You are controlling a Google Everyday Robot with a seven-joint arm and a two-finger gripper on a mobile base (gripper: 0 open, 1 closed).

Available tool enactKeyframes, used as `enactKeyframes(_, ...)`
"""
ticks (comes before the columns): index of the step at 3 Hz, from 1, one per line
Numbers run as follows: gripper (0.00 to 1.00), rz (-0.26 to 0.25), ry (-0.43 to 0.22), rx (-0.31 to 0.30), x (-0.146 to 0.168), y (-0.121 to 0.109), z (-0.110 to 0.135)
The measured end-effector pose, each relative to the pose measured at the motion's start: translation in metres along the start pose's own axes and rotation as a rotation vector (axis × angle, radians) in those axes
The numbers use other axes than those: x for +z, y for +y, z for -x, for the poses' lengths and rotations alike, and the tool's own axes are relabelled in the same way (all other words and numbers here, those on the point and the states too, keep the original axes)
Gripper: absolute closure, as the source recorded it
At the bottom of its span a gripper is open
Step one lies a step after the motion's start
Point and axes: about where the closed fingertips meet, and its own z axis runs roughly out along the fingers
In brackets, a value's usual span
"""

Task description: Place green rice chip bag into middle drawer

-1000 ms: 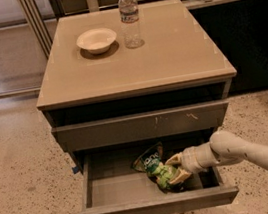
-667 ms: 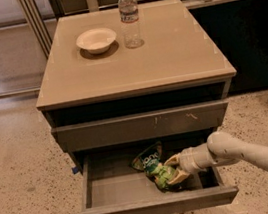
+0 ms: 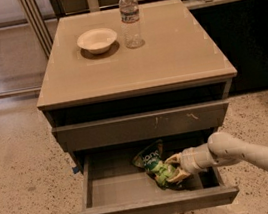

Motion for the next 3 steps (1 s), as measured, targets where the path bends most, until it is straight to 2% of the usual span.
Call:
enactKeyframes(2,0.0,-0.053,0.037,-0.034,-0.005,-0.016,-0.004)
enactKeyframes(3,0.0,-0.053,0.037,-0.034,-0.005,-0.016,-0.004)
